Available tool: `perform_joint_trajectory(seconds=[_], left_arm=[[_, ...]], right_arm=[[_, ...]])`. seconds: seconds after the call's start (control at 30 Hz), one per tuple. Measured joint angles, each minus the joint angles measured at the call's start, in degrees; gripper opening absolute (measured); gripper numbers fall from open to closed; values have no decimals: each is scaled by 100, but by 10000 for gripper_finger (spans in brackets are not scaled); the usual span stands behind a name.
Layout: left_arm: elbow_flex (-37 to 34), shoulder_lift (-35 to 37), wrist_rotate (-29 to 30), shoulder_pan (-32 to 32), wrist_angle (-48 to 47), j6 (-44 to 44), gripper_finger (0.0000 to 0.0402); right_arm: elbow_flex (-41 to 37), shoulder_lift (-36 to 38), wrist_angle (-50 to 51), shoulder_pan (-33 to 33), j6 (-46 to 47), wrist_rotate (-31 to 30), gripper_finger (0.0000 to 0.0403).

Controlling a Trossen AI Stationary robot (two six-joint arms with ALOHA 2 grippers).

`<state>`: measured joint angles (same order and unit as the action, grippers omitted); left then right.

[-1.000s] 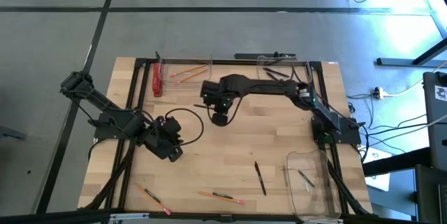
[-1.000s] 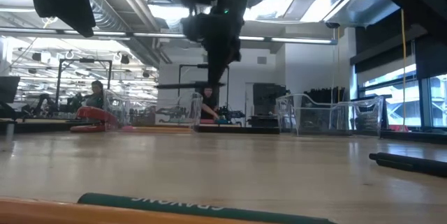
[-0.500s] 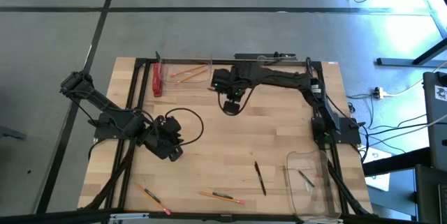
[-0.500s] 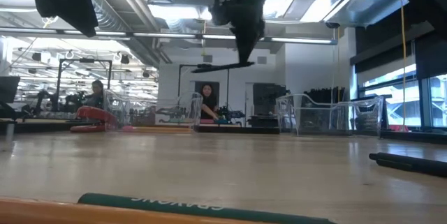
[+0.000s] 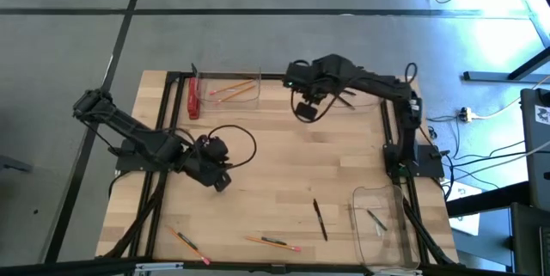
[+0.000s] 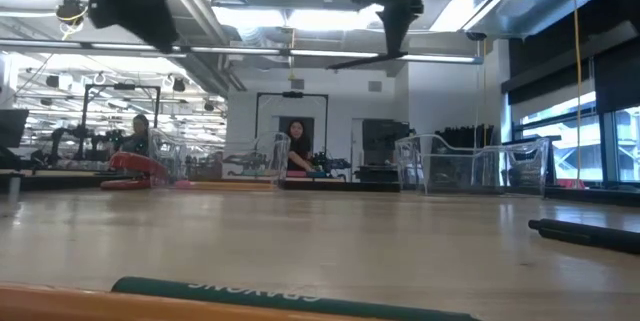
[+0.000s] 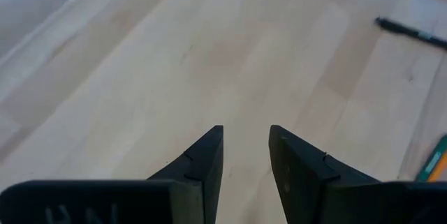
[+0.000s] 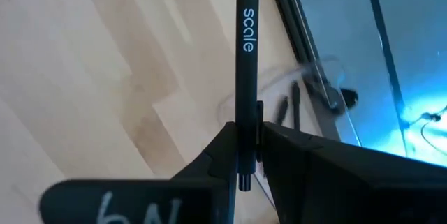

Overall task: Sort crayons/erasers/pens/pencils in bins
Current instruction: Put the top black pen into the top right transparent bin

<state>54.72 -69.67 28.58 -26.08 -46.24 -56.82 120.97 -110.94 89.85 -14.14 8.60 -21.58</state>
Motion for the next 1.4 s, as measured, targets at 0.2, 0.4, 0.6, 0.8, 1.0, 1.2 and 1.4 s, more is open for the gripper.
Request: perform_joint_trajectory(seconds=[0.2,0.4,0.6,0.8,1.0,1.2,1.4], left_arm=[[0,-2,221,294,856,883,110],[0,-1,225,527,1610,1667,110],[0,0,-7,708,1950,1987,110],[2,0,-55,808,1989,2009,110],[0,-2,-63,850,1989,2007,110],[0,-2,-31,850,1998,2008,110],[0,-2,260,850,2119,2282,110]], right_arm=[[-1112,756,-19,-331,171,-184,56],[-2623,1604,-680,-713,138,-273,56],[-3827,2300,-1279,-1412,-221,-240,56],[-4671,2438,-2056,-2147,-1120,68,56],[-5313,2436,-2939,-2504,-1664,564,56],[-5770,2436,-3334,-2600,-1664,778,56],[-6123,2436,-3559,-2600,-1694,966,56]])
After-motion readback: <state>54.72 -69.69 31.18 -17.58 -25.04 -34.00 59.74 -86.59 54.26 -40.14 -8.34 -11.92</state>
